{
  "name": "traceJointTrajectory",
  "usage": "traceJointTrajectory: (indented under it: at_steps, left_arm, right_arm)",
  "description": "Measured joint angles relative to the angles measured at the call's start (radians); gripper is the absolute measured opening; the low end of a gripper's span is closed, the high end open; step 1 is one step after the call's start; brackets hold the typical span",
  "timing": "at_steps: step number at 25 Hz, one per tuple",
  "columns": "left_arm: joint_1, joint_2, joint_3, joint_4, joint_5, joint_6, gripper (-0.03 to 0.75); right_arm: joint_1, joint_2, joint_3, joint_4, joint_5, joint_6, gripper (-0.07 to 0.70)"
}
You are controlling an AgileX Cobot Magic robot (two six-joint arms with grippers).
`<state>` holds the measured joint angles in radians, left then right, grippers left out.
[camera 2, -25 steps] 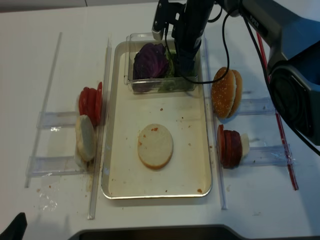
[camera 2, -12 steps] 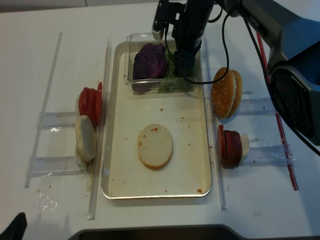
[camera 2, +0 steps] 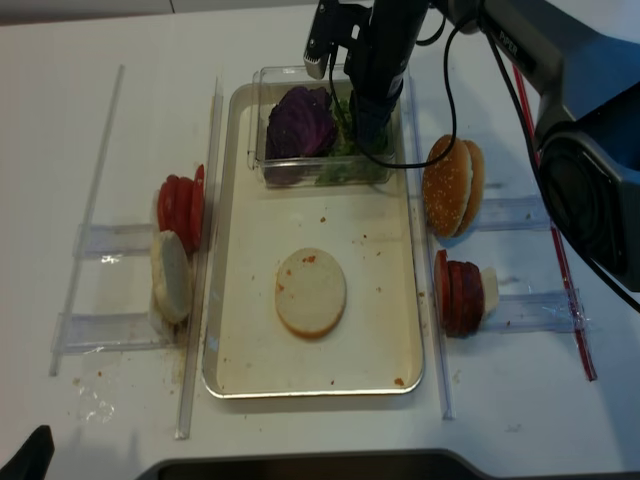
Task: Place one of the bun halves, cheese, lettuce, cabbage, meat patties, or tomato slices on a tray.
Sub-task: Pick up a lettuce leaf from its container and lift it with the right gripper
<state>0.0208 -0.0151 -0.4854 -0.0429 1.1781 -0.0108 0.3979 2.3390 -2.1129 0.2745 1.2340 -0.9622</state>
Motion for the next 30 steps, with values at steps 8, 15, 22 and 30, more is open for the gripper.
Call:
traceJointTrajectory:
  at_steps: [8,15,22,30]
  left_arm:
    - [0.000,0.000,0.000,0.000,0.000,0.000,0.420]
    - [0.000,0.000,0.000,0.000,0.000,0.000,0.420]
    - [0.000,0.000,0.000,0.000,0.000,0.000,0.420]
    - [0.000,0.000,0.000,0.000,0.000,0.000,0.420]
  right_arm:
    - [0.000,0.000,0.000,0.000,0.000,0.019,0.071]
    - [0.000,-0.016,0.000,-0.006,-0.002,0.031,0.069]
    - [0.000,-0.052,0.000,-0.016,-0.002,0.147,0.069]
    - [0.000,-0.073,0.000,-0.023,0.000,0.223,0.069]
